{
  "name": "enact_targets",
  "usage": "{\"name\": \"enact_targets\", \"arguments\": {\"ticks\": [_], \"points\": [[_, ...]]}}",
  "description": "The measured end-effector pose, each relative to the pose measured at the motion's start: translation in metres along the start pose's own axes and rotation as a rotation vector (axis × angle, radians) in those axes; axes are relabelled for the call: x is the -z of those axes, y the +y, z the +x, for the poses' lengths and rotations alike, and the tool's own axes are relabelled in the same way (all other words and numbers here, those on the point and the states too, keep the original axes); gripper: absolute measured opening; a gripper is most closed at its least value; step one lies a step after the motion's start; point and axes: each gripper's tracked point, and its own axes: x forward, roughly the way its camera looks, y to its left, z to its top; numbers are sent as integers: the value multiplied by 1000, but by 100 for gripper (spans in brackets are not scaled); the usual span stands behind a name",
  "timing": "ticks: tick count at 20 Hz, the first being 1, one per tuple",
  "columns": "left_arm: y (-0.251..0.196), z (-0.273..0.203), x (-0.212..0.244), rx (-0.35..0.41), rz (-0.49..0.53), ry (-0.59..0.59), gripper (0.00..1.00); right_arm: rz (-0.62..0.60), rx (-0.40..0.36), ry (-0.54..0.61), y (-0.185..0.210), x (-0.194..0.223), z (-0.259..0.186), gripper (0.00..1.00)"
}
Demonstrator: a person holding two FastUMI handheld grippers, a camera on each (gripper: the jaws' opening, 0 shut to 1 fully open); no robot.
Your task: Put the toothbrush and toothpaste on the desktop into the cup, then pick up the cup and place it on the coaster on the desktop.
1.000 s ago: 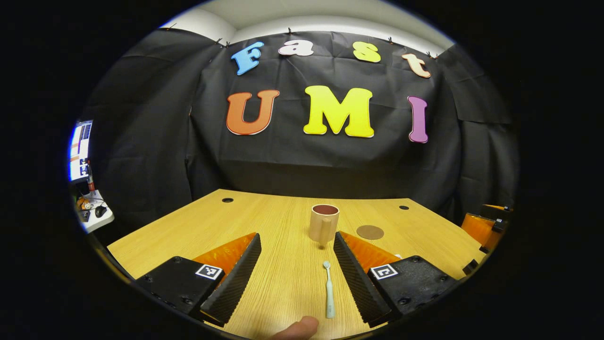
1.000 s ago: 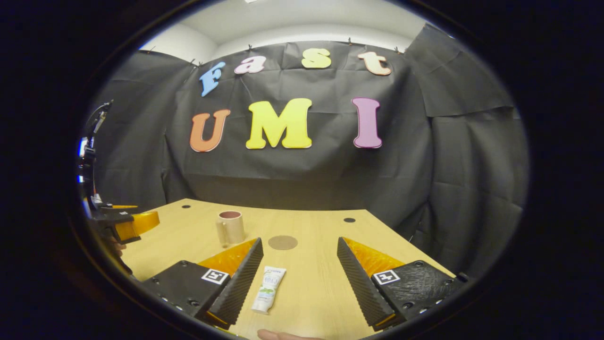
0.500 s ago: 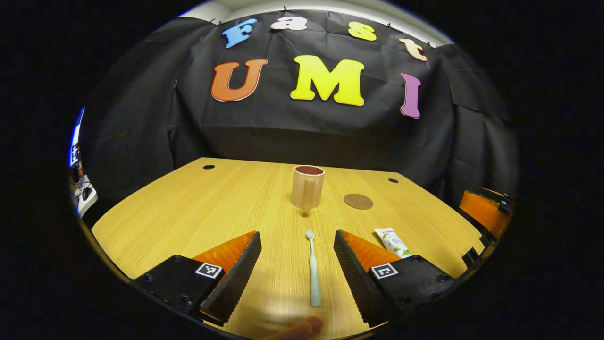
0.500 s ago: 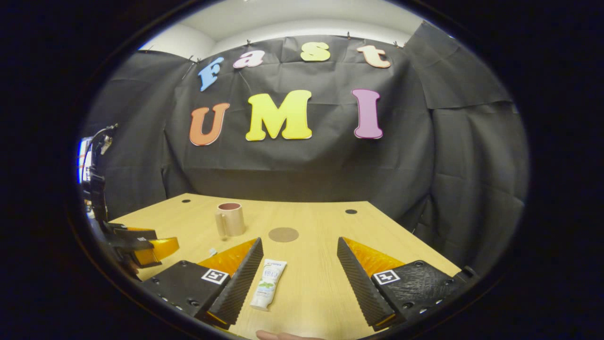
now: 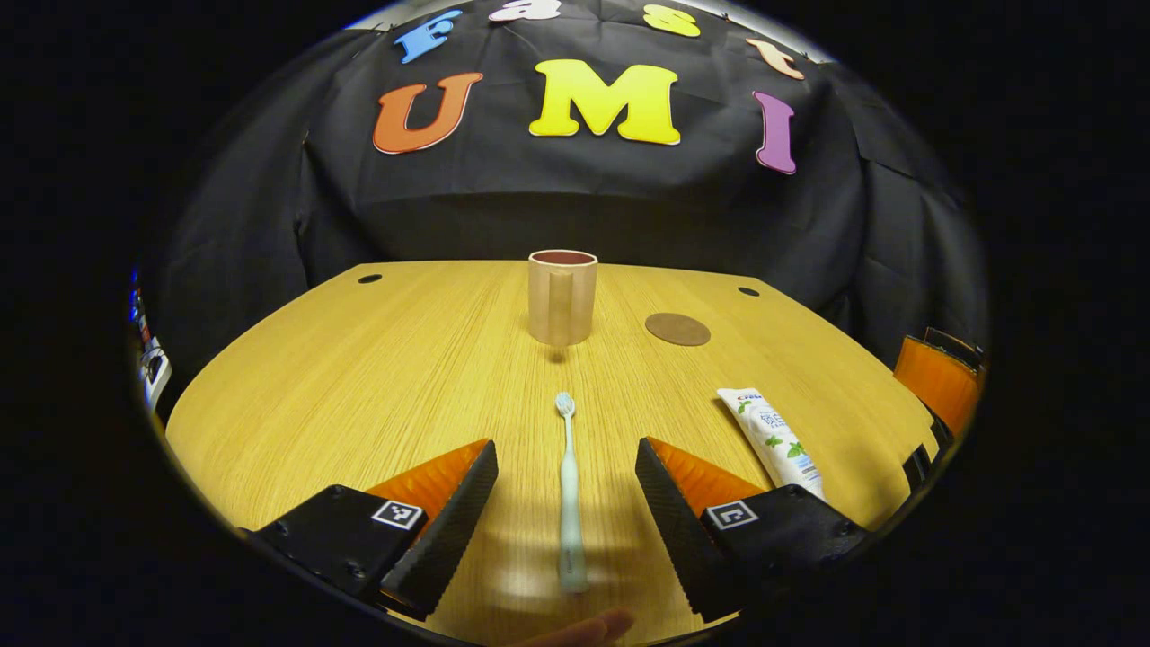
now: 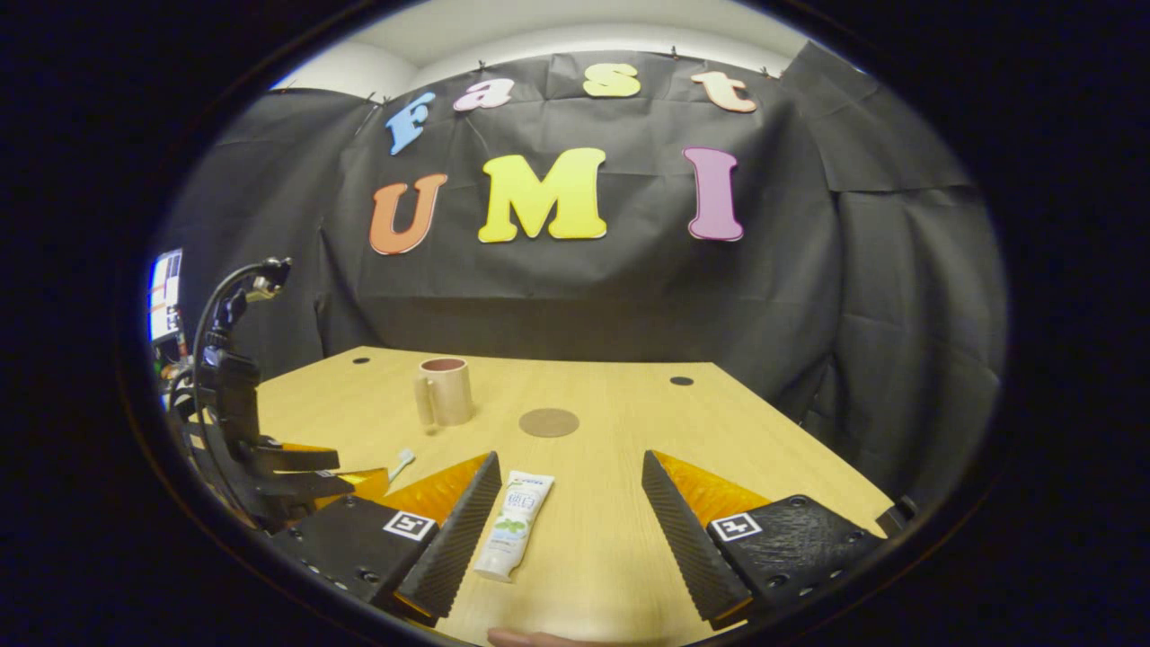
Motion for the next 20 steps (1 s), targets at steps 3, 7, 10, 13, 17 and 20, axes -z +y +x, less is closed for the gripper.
{"name": "enact_targets", "arguments": {"ticks": [3, 7, 10, 13, 17, 20], "points": [[-3, 7, 12, 14, -14, 39, 91, -26, -7, 16, 5, 6, 7, 95], [4, 8, 9, -11, 5, 42, 78, -21, -30, 38, 15, 14, 14, 95], [5, 12, 14, -20, -2, 61, 64, -31, -41, 51, 20, 19, 17, 95], [6, 12, 18, -24, -14, 84, 43, -31, -58, 66, 27, 26, 17, 98], [11, 14, 20, -41, -6, 101, 25, -35, -70, 88, 33, 32, 20, 95], [11, 14, 21, -38, 3, 103, 18, -23, -72, 101, 33, 37, 21, 95]]}}
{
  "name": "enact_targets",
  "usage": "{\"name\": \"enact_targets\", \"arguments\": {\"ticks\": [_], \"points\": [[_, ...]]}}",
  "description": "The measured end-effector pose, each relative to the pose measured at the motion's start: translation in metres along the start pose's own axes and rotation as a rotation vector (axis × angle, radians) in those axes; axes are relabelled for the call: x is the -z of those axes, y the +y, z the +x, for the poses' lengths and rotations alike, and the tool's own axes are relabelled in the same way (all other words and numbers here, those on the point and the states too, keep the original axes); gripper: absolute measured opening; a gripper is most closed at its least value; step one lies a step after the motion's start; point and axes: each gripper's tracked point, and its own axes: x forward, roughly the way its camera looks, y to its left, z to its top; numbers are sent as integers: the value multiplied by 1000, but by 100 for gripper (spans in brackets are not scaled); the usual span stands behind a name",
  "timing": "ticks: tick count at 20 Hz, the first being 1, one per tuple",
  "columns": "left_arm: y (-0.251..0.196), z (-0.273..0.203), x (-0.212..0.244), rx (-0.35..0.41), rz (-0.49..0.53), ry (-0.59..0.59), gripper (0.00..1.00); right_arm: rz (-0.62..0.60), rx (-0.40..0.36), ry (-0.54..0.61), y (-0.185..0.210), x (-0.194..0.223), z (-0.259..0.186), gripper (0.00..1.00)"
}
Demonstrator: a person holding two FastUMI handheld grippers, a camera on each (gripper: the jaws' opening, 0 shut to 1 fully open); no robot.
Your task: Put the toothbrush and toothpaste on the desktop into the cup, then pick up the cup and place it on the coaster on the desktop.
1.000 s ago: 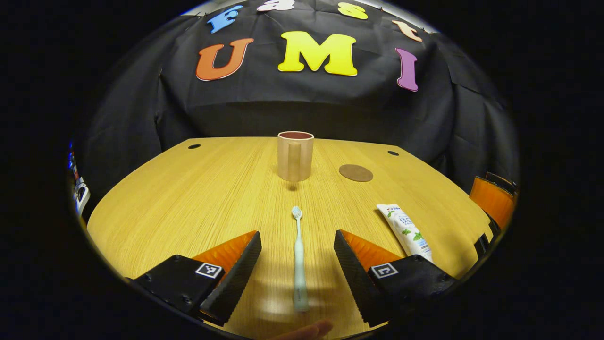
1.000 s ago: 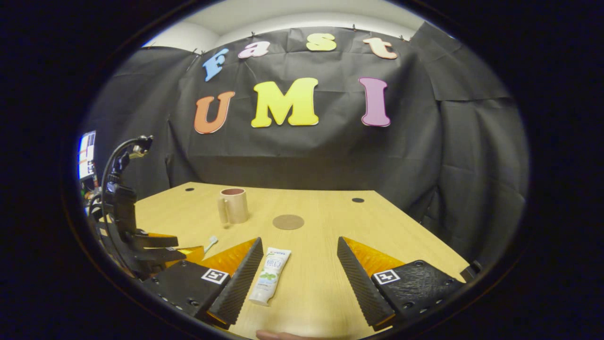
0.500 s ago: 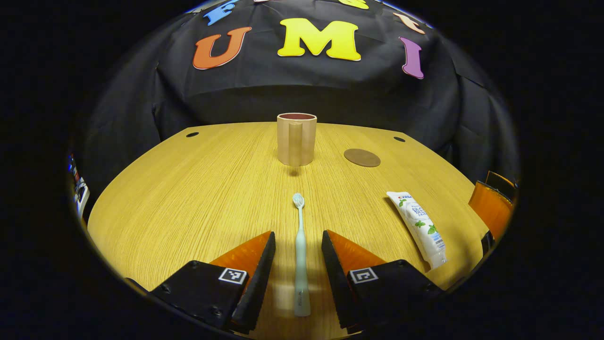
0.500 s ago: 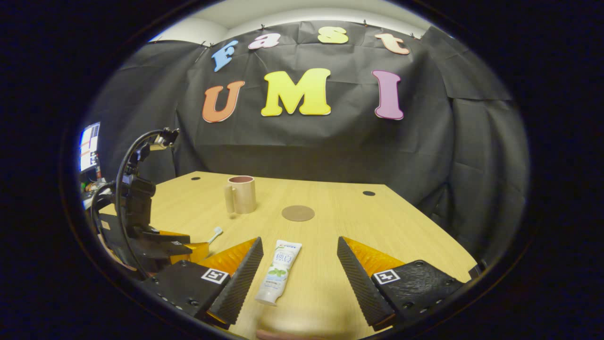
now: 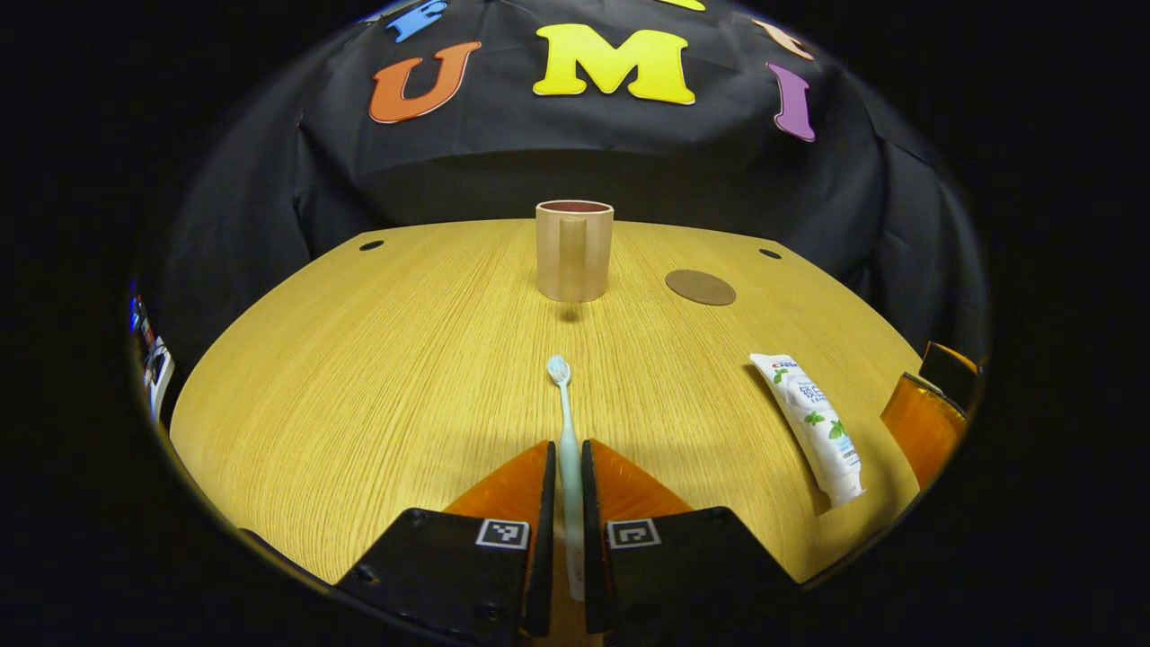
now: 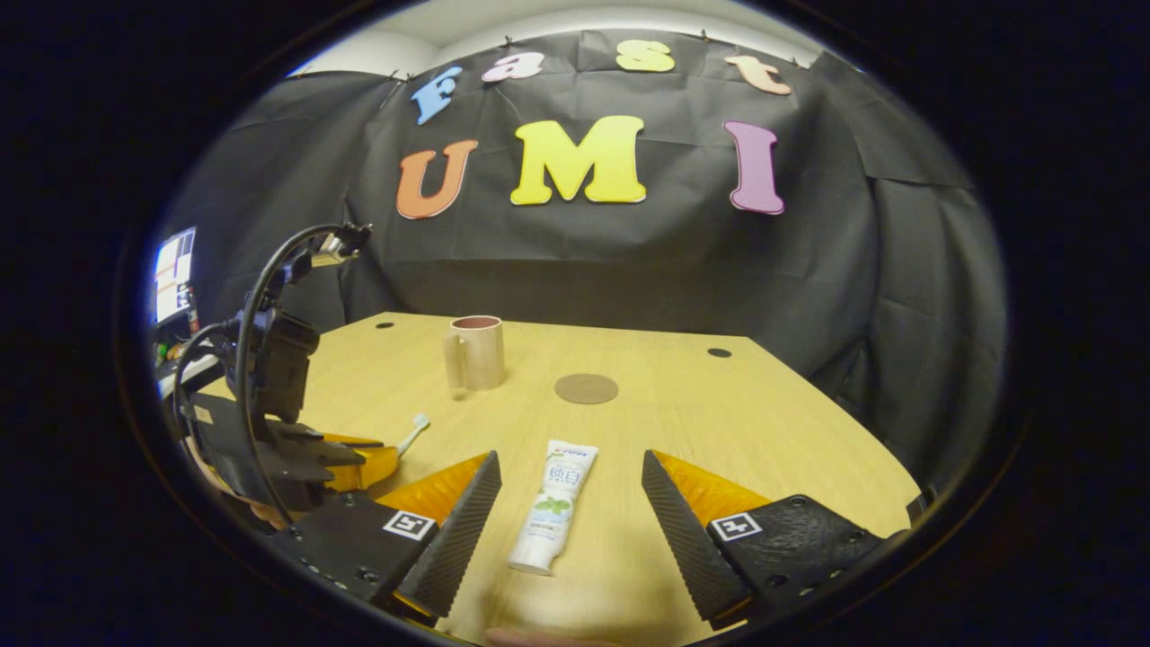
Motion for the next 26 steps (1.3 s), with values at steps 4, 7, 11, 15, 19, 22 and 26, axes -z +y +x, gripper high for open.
{"name": "enact_targets", "arguments": {"ticks": [4, 7, 11, 15, 19, 22, 26], "points": [[1, 0, 0, 6, 3, -1, 13, 27, -16, 40, 6, 10, 6, 98], [3, -3, -3, 11, -5, -19, 9, 35, -21, 69, 9, 16, 13, 98], [9, -11, -9, 2, -14, -71, 8, 44, -21, 115, 14, 28, 23, 98], [14, -25, -25, -2, -17, -150, 8, 37, 18, 153, 12, 40, 37, 96], [19, -46, -57, -12, 0, -271, 8, 71, 40, 204, 11, 49, 50, 87], [18, -60, -83, -13, 11, -337, 8, 93, 62, 242, 7, 54, 57, 72], [13, -69, -114, 13, 11, -377, 8, 135, 52, 325, 13, 63, 58, 55]]}}
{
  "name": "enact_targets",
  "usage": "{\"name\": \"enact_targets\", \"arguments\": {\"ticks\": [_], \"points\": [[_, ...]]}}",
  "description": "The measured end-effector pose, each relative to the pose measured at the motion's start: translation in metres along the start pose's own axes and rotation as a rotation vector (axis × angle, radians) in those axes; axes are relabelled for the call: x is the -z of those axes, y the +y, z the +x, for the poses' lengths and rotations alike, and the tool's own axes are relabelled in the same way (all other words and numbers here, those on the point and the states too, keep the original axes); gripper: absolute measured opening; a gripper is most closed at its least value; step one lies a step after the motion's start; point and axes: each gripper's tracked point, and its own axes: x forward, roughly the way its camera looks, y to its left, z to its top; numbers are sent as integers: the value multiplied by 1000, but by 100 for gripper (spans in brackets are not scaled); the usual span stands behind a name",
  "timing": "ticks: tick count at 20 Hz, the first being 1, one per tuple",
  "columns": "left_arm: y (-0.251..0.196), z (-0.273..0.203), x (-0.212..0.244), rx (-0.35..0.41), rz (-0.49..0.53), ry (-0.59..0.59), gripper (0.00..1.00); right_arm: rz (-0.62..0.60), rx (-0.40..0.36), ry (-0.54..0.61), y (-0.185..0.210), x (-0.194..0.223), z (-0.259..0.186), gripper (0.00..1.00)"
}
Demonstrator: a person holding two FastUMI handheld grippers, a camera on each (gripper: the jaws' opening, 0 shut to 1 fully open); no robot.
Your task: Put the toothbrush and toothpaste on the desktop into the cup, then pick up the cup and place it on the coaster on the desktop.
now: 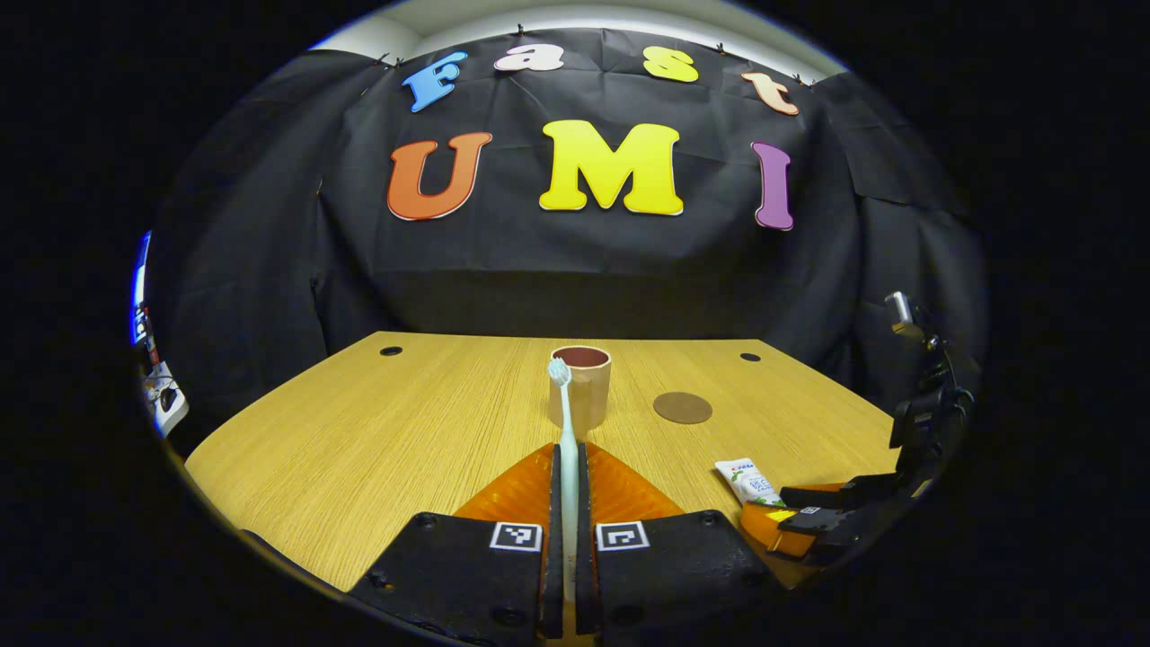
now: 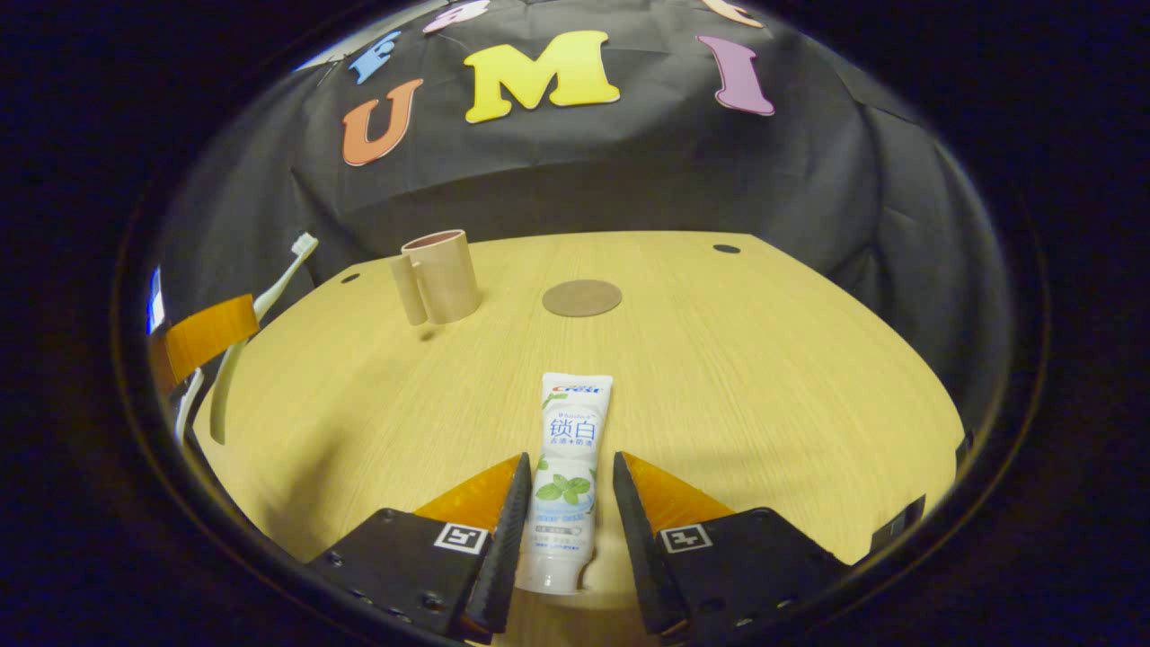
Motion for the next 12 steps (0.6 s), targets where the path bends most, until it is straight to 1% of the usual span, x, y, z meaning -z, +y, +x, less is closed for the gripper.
{"name": "enact_targets", "arguments": {"ticks": [1, 2, 3, 4, 6, 8, 12], "points": [[1, 2, -7, 2, 1, -9, 8, -2, 7, 8, -1, -2, 2, 55], [4, 3, -14, 7, -4, -19, 8, -8, 17, 22, -1, -1, 2, 50], [4, 6, -24, 13, -11, -32, 8, -14, 19, 31, -2, -1, 3, 42], [2, 10, -34, 18, -15, -44, 8, -17, 17, 44, -2, -1, 3, 39], [3, 18, -53, 26, -25, -73, 8, -23, 13, 60, -2, -2, 4, 39], [5, 27, -69, 22, -21, -97, 8, -38, -1, 61, -3, -2, 4, 35], [7, 48, -88, 21, -17, -118, 8, -78, -16, 14, -5, -15, -2, 33]]}}
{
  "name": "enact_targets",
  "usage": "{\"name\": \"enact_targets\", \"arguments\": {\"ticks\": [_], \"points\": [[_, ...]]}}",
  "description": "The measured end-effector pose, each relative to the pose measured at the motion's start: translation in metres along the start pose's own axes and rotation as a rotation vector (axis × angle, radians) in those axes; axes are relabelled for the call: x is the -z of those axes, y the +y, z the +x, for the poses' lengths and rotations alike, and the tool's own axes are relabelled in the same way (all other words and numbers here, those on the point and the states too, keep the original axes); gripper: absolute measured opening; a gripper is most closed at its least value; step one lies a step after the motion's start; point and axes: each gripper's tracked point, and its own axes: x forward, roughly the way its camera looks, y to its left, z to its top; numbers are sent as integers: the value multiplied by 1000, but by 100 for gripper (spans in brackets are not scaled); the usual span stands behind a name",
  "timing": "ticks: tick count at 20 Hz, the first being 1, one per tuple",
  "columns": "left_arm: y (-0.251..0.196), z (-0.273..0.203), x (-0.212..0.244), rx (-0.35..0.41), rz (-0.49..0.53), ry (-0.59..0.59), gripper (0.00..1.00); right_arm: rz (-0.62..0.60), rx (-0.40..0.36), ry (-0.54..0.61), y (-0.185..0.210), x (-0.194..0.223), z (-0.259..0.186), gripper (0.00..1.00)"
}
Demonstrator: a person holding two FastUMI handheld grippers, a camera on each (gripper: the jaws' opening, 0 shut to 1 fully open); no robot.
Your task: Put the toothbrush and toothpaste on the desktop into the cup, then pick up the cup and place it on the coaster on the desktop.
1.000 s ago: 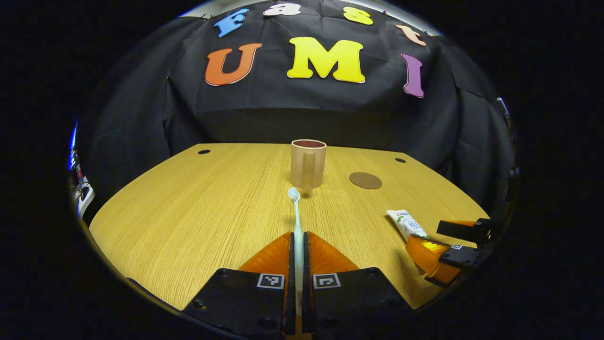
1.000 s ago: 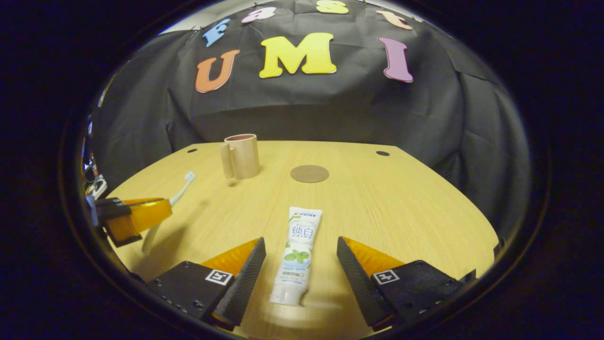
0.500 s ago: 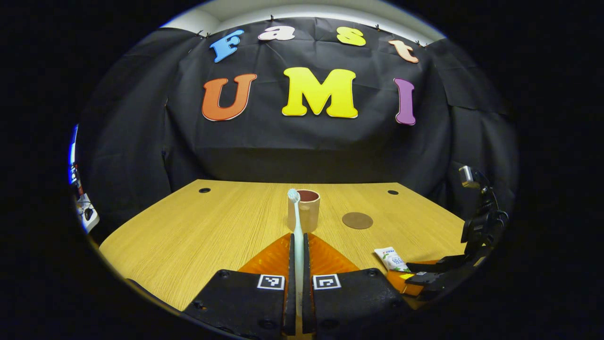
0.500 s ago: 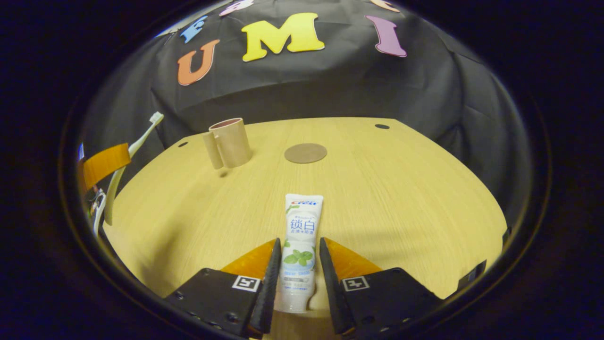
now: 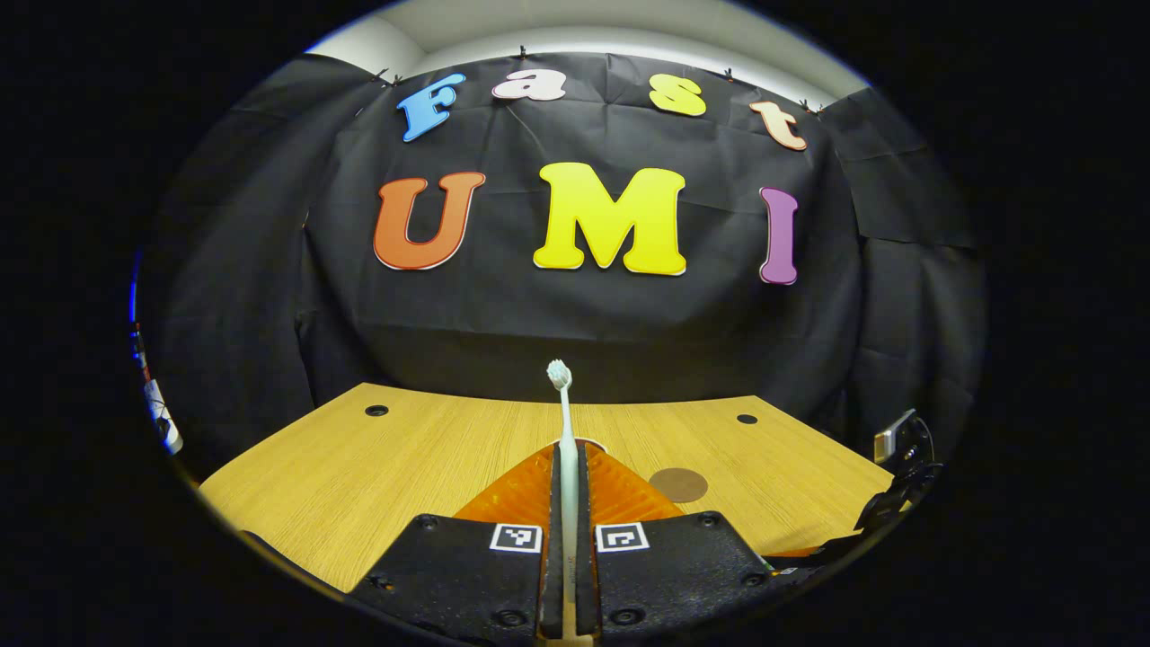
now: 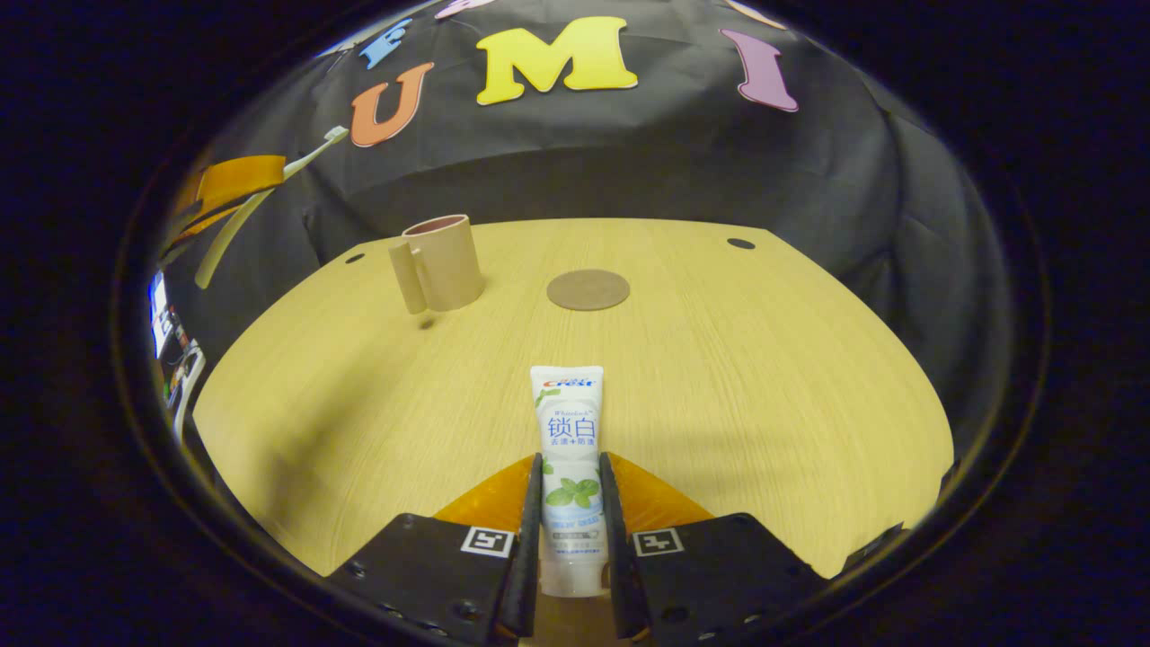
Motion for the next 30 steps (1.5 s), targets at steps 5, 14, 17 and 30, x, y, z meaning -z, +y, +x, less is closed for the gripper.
{"name": "enact_targets", "arguments": {"ticks": [5, 14, 17, 30], "points": [[-3, 36, -1, 10, -22, 18, 8, -26, 8, -141, -6, -55, -13, 31], [1, 100, 4, 15, -54, 56, 8, -19, -110, -337, 13, -146, -39, 31], [-4, 122, -1, 24, -29, 20, 8, -21, -122, -382, 13, -169, -35, 31], [5, 195, -5, -29, 15, -47, 8, 33, -102, -367, -22, -164, 23, 31]]}}
